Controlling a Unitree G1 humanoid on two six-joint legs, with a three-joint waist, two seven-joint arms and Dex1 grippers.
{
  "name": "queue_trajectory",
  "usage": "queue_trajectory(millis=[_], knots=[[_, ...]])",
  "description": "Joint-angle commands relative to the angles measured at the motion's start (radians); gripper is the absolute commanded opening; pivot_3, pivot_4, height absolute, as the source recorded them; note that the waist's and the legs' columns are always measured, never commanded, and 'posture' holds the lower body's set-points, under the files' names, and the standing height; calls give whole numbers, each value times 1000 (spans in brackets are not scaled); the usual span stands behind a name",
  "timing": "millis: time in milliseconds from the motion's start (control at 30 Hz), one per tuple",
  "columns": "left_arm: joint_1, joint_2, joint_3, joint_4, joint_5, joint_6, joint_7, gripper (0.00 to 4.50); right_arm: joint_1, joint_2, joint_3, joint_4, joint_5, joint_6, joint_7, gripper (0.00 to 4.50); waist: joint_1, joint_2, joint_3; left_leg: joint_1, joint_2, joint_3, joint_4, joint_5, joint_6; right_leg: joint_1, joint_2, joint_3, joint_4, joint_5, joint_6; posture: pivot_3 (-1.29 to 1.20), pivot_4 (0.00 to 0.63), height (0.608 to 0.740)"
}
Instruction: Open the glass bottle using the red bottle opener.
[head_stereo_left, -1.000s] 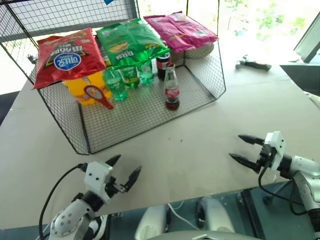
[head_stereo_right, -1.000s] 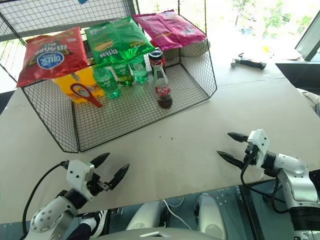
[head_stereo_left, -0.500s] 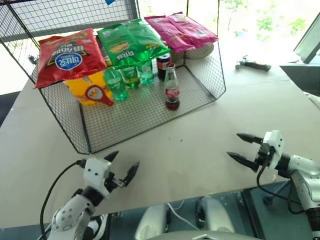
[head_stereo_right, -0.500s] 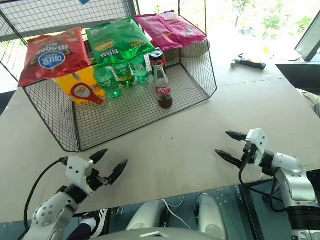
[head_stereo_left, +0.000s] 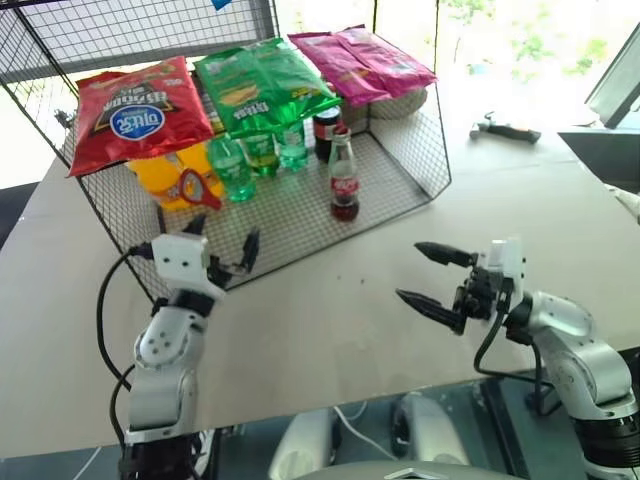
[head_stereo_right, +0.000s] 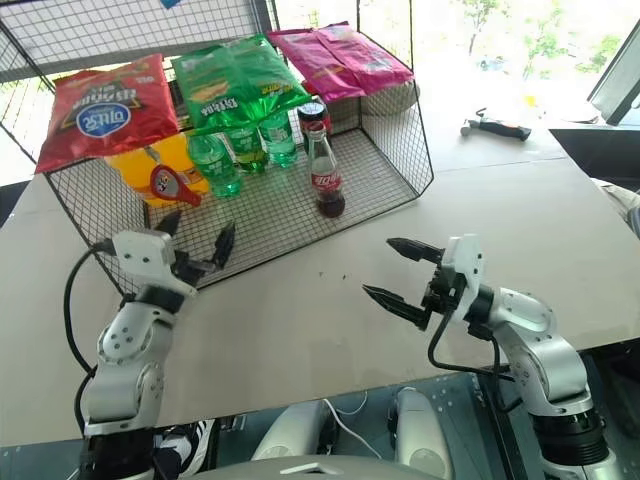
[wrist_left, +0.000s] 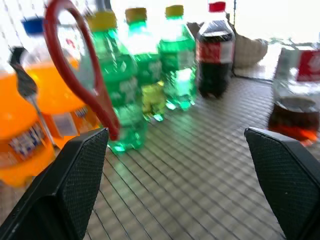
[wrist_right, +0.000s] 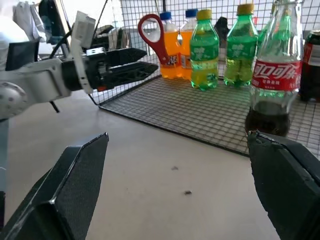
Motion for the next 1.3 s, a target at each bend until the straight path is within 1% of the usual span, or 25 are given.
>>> queue_trajectory(millis=[33, 167, 333, 367, 433, 467, 533, 633, 700, 733, 900, 1300], knots=[[-89, 8, 44, 32, 79, -50, 107, 4500, -20, 27, 17, -71, 36, 11, -32, 4469, 0, 0, 0, 0, 0, 0, 0, 0, 0, 0, 0, 0, 0, 0, 0, 0, 150, 735], [-157, 12, 47, 95, 119, -79, 155, 4500, -17, 32, 26, -62, 26, 1, -33, 4469, -1, -1, 0, 0, -1, 0, 0, 0, 0, 0, 0, 0, 0, 0, 0, 0, 150, 735], [-210, 10, 32, 152, 102, -97, 145, 4500, -13, 28, 20, -48, 17, -17, -28, 4469, 0, -1, -1, 0, -1, 0, 0, 0, 0, 0, 0, 0, 0, 0, 0, 0, 150, 735], [-215, 6, 27, 157, 100, -103, 140, 4097, -11, 28, 19, -47, 15, -20, -28, 4500, 0, -1, -1, 0, -1, 0, 0, 0, 0, 0, 0, 0, 0, 0, 0, 0, 150, 735], [-219, -1, 17, 162, 83, -103, 121, 3811, -8, 28, 20, -46, 12, -25, -27, 4500, -1, -1, -1, 0, -1, 0, 0, 0, 0, 0, 0, 0, 0, 0, 0, 0, 150, 735], [-218, -2, 12, 162, 81, -102, 115, 3492, -6, 29, 22, -45, 9, -29, -27, 4500, -2, -1, -1, 0, -1, 0, 0, 0, 0, 0, 0, 0, 0, 0, 0, 0, 150, 735], [-208, -10, 4, 159, 72, -93, 104, 2568, 1, 28, 26, -42, -2, -41, -24, 4500, -2, -1, -1, 0, -1, 0, 0, 0, 0, 0, 0, 0, 0, 0, 1, 0, 150, 735], [-185, -17, -1, 147, 68, -91, 92, 1341, 2, 29, 27, -45, -5, -45, -27, 4500, -2, -1, -1, 0, -1, 0, 0, 0, 0, 0, 0, 0, 0, 0, 1, 0, 150, 735], [-176, -19, 5, 138, 58, -84, 92, 343, -2, 31, 27, -53, 1, -41, -30, 4500, -2, -1, -1, 0, -1, 0, 0, 0, 0, 0, 0, 0, 0, 0, 1, 0, 150, 735], [-175, -21, 9, 134, 50, -80, 93, 26, -3, 32, 27, -56, 5, -40, -31, 4500, -1, -1, -1, 0, -1, 0, 0, 0, 0, 0, 0, 0, 0, 0, 1, 0, 150, 735], [-183, -28, 29, 113, -6, -44, 94, 26, -23, 43, 27, -66, 31, -30, -32, 4500, -2, -1, -1, 0, -1, 0, 1, 0, 0, 0, 0, 0, 1, 0, 1, 0, 150, 735], [-179, -27, 30, 88, -11, -26, 107, 26, -77, 65, 14, -106, 124, -6, -41, 4500, -2, -2, -1, 0, -1, 0, 1, 0, 0, 0, 0, 0, 2, 1, 1, 0, 150, 735]])
